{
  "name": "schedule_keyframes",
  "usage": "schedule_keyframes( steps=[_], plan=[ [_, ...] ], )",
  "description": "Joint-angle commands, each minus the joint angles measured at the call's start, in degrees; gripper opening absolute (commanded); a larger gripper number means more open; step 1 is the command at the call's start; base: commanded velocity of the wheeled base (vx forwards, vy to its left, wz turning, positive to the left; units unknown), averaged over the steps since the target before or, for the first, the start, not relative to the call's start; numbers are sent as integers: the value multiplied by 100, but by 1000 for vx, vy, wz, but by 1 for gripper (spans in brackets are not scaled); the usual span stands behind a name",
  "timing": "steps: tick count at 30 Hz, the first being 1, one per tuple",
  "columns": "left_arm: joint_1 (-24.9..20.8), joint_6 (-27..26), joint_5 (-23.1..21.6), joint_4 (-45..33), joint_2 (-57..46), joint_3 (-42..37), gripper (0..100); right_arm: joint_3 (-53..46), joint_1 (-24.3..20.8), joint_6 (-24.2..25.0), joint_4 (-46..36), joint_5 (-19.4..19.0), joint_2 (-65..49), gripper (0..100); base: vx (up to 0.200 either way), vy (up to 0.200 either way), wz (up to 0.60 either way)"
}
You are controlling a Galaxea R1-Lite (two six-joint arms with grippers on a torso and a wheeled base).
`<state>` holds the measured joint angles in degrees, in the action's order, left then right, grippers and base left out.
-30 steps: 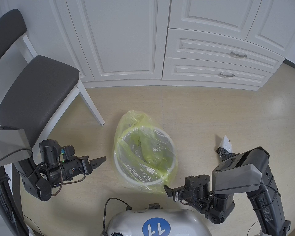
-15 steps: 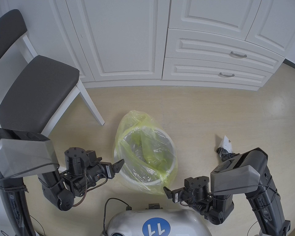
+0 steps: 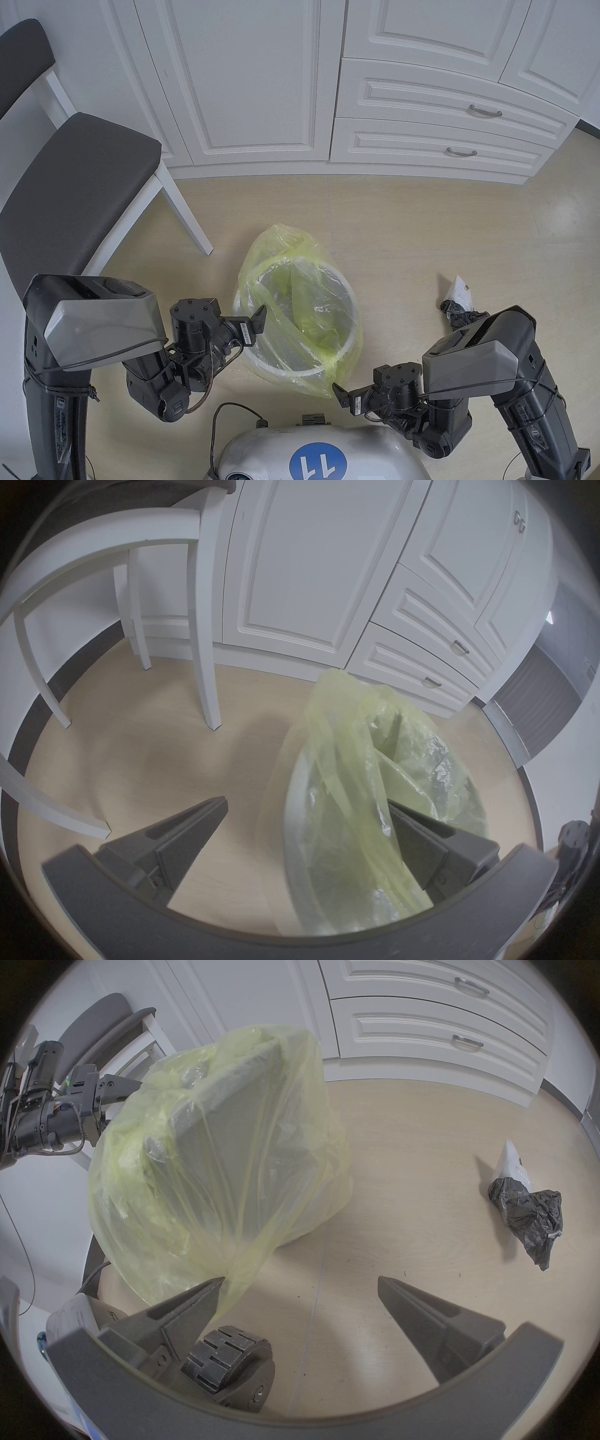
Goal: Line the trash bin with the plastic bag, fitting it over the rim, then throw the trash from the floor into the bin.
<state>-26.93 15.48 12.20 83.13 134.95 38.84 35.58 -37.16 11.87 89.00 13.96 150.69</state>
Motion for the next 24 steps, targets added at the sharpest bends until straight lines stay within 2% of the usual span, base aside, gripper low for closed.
schedule_keyframes(
  steps=[1,6,11,13,18,24],
  plan=[
    [30,-1,37,2,84,106,100,10,7,-1,100,-16,66,100,0,0,0],
    [-23,-124,423,-7,-83,36,100,10,33,-1,100,-34,57,100,0,0,0],
    [12,-757,801,90,-206,-140,100,10,42,-1,100,-42,57,100,0,0,0],
    [-14,-828,889,107,-232,-175,100,10,42,-1,100,-42,57,100,0,0,0],
    [-164,-1223,1487,134,-285,-263,100,1,51,-1,100,-51,57,100,0,0,0],
    [-181,-1416,1706,301,-355,-289,100,-8,59,-1,100,-51,57,100,0,0,0]
  ],
)
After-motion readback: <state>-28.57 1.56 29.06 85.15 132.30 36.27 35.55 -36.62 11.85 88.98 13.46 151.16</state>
